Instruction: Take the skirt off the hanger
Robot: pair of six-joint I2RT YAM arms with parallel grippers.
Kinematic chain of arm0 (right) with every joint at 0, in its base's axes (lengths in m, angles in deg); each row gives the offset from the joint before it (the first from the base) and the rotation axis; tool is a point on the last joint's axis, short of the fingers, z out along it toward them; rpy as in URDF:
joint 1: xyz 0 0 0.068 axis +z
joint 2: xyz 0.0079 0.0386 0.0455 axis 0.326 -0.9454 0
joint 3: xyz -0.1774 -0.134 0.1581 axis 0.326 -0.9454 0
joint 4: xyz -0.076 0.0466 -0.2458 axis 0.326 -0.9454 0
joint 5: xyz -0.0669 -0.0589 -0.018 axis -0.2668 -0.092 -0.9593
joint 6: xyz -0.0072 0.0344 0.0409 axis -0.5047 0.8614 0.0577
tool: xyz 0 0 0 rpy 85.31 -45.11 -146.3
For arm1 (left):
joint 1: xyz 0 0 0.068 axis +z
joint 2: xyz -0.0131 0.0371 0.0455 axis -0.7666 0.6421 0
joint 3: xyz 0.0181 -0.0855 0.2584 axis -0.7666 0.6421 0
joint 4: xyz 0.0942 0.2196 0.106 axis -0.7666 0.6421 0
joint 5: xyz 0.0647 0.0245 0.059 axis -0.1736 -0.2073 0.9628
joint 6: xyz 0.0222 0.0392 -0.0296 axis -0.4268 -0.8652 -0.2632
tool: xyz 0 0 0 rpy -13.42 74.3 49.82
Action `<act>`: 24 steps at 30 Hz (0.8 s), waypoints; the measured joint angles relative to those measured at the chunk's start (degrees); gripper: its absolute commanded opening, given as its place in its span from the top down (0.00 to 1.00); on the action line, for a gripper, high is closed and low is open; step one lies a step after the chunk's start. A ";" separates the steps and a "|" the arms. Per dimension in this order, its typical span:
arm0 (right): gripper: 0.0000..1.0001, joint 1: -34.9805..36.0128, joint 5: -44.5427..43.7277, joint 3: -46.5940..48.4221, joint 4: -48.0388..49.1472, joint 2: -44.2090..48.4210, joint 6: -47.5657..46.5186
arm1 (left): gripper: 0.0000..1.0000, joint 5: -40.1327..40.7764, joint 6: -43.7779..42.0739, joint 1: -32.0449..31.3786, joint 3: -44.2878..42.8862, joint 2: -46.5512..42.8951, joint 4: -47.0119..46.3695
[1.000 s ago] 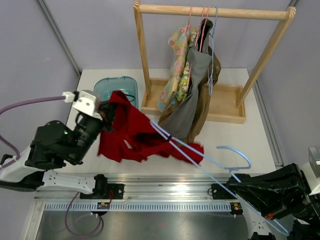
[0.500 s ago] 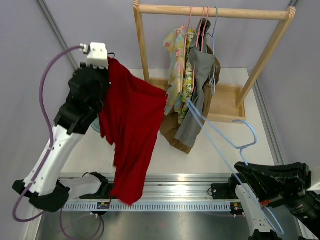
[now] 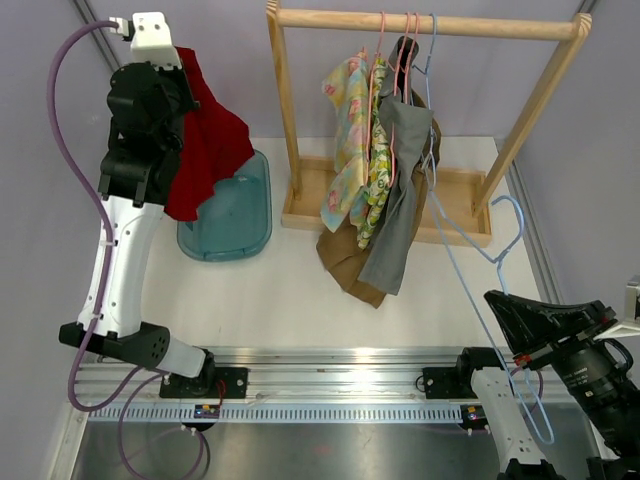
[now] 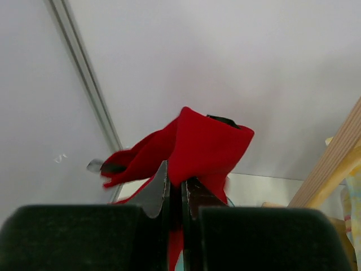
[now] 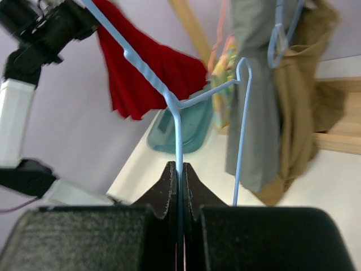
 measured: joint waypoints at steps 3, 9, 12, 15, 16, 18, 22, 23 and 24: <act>1.00 0.09 -7.37 1.22 -1.90 0.00 -1.20 | 1.00 -1.36 1.07 0.04 5.68 -1.25 -2.56; 1.00 0.13 -19.39 1.62 -2.19 -0.02 -1.92 | 0.96 -1.18 3.85 0.44 26.16 -6.54 -6.47; 1.00 0.11 -22.21 -0.15 -0.42 -0.07 -1.75 | 0.45 -1.29 6.86 1.62 34.12 -6.73 -6.60; 1.00 0.13 -24.30 -2.43 1.73 -0.48 -1.62 | 0.01 -1.36 10.29 3.23 35.78 -3.89 -5.81; 1.00 0.13 -25.09 -3.10 2.62 -0.96 -1.55 | 0.01 -1.22 11.69 3.65 35.06 -2.34 -4.85; 1.00 0.13 -26.47 -3.74 4.39 -2.78 -1.49 | 0.01 -0.59 13.90 4.11 33.31 0.00 -3.06; 1.00 0.13 -27.74 -0.55 6.38 -11.63 -1.49 | 0.01 -0.39 16.96 4.04 33.55 -1.44 -0.20; 1.00 0.13 -27.82 1.25 6.73 -14.82 -1.51 | 0.01 -0.50 17.55 3.98 34.21 -2.97 0.22; 1.00 0.13 -27.93 2.73 7.69 -17.88 -1.49 | 0.01 -0.70 18.03 3.96 35.26 -5.03 0.52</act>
